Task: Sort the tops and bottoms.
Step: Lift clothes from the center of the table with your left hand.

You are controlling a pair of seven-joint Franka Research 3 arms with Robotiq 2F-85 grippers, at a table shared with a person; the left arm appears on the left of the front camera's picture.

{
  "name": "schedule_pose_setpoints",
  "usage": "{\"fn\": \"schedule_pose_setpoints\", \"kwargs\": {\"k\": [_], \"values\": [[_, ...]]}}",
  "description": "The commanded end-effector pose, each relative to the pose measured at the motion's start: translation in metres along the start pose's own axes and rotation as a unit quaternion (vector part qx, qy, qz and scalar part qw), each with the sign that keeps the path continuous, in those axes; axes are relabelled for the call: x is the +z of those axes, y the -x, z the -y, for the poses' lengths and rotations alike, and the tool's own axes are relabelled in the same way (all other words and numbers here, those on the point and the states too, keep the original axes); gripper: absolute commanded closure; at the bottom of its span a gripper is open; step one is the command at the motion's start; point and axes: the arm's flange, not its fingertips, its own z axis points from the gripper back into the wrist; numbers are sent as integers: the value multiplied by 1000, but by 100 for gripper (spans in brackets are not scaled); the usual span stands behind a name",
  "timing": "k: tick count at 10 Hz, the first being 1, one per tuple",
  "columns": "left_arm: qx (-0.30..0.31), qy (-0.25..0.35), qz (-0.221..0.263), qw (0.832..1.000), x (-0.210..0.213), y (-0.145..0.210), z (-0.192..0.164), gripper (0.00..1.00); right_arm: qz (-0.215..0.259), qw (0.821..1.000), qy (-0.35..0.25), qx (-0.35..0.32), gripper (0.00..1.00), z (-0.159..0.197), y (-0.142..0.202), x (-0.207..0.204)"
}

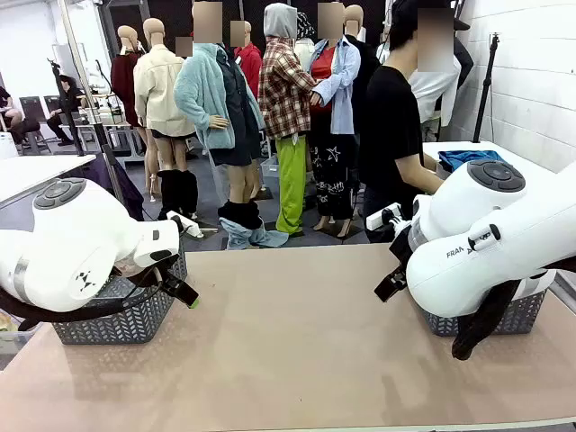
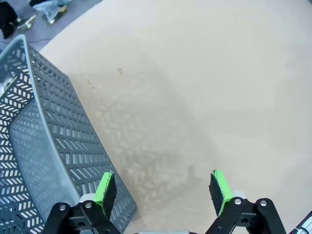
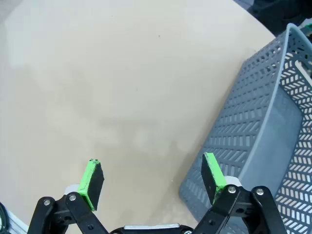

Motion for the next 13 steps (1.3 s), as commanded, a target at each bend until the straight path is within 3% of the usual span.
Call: {"fn": "schedule_pose_setpoints", "kwargs": {"k": [1,11,13], "values": [[0,0,0,1000,0,0,0,0,0,1000,0,0,0,0,0,0],[0,0,0,1000,0,0,0,0,0,1000,0,0,0,0,0,0],[-2,-18,19,1000,7,-8,-1,0,32,999,21,2,0,-2,-12,14]]}}
